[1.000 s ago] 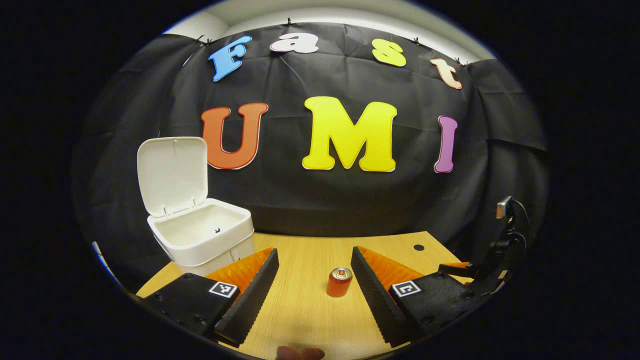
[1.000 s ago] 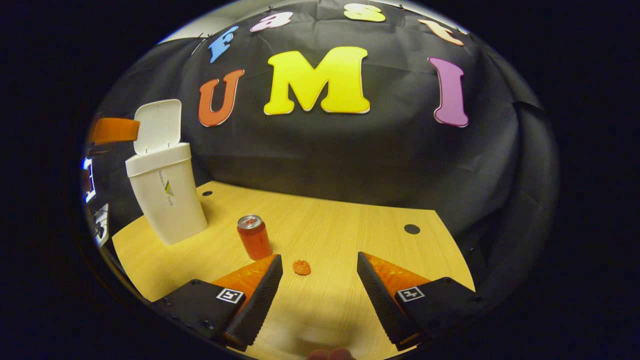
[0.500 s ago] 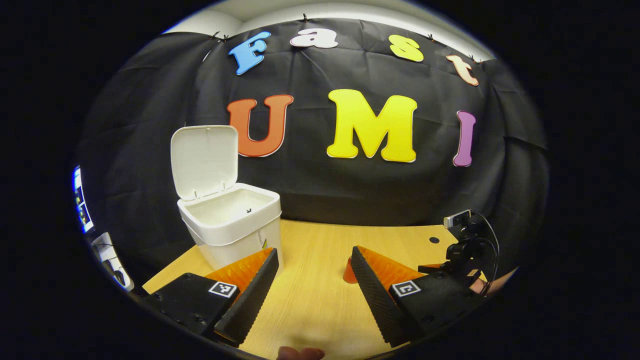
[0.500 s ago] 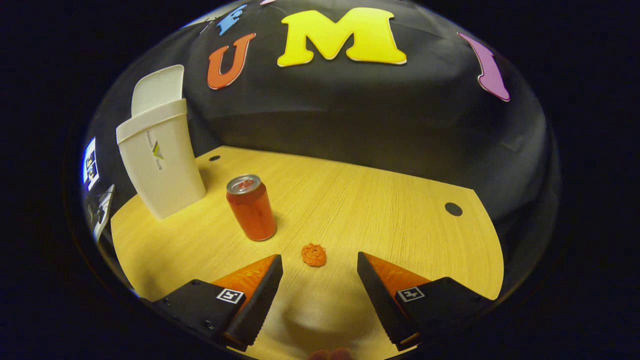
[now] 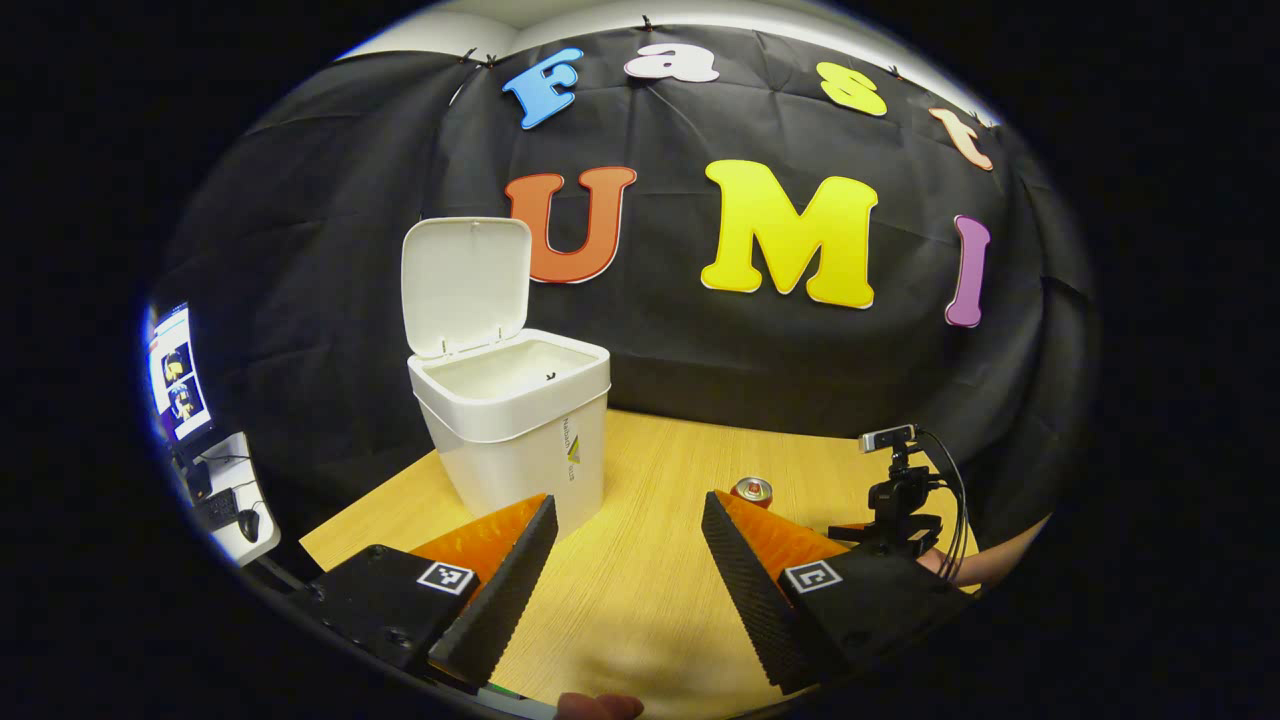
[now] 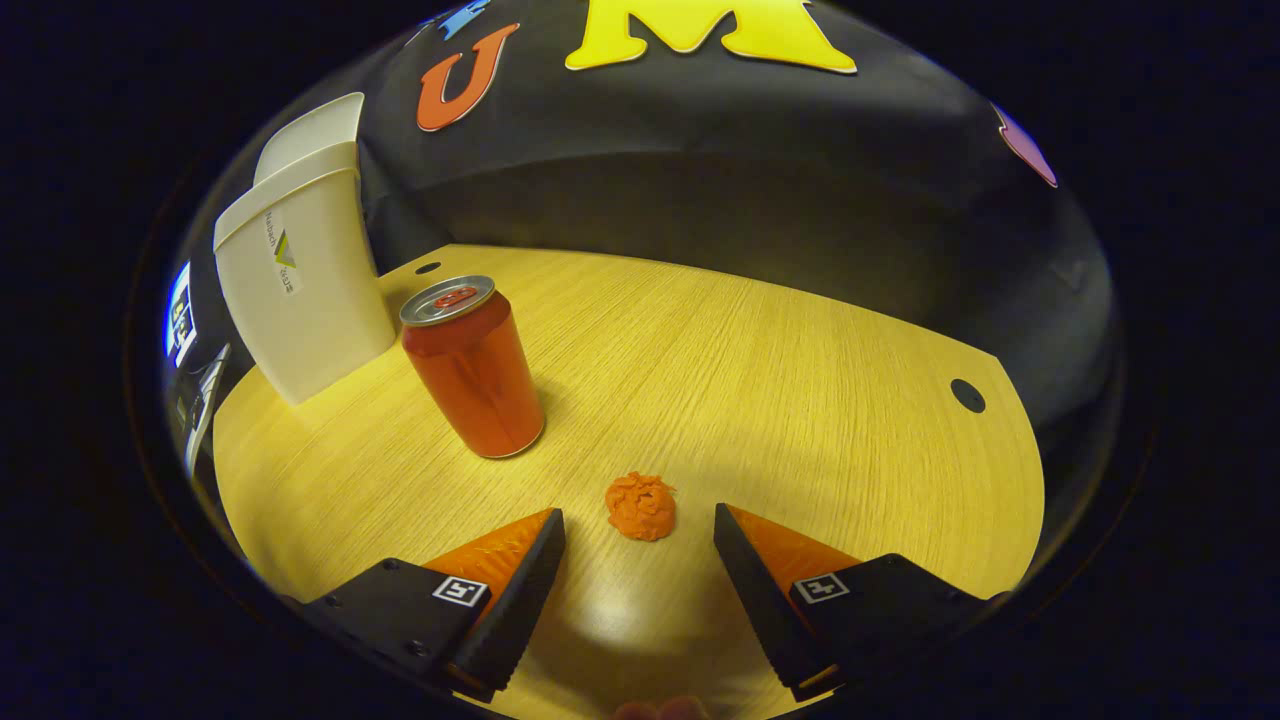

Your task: Press the lid of the desktop garbage bin to open it, pick up the crumpled paper on the desktop and throw it into the bin, then pick up the pop can on the desktop and drop it into the bin, and finally close the garbage bin lid.

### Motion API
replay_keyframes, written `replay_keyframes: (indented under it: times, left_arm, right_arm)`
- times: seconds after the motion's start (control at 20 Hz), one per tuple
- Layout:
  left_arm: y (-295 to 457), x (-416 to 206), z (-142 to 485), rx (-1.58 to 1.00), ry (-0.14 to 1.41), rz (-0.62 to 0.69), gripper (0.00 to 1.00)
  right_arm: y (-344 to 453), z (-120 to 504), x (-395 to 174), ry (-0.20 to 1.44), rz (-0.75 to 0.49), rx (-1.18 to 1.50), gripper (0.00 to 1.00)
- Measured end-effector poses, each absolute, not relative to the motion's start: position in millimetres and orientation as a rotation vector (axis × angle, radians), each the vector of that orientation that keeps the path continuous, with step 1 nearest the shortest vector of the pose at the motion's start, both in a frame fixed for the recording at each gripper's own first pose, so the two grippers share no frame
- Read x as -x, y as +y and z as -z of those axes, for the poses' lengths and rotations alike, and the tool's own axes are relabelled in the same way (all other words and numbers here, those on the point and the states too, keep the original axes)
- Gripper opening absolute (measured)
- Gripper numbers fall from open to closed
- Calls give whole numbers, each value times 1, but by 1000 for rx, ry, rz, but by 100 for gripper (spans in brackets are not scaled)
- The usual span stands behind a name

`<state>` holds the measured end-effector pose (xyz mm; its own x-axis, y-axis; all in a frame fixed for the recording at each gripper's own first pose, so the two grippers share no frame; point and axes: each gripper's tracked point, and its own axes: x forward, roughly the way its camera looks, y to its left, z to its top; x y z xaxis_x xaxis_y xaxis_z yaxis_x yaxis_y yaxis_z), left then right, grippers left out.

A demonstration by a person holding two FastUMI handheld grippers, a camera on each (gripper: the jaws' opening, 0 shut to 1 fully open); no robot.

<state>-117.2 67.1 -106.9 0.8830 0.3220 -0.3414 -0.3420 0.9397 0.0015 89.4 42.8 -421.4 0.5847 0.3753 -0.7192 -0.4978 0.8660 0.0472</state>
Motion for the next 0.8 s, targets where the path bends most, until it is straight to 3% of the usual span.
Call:
replay_keyframes:
  times: [0.35, 0.5, 0.7, 0.8]
  left_arm:
    - [74, 129, 104, 38, 345, -377, 96]
    - [77, 130, 104, 41, 348, -380, 96]
    - [79, 128, 101, 38, 343, -371, 96]
    - [80, 129, 102, 34, 345, -366, 96]
  right_arm:
    - [43, 429, -104, 797, -460, 142, 92]
    - [44, 428, -106, 798, -456, 137, 75]
    - [48, 429, -102, 805, -486, 178, 43]
    - [51, 428, -99, 814, -490, 170, 44]
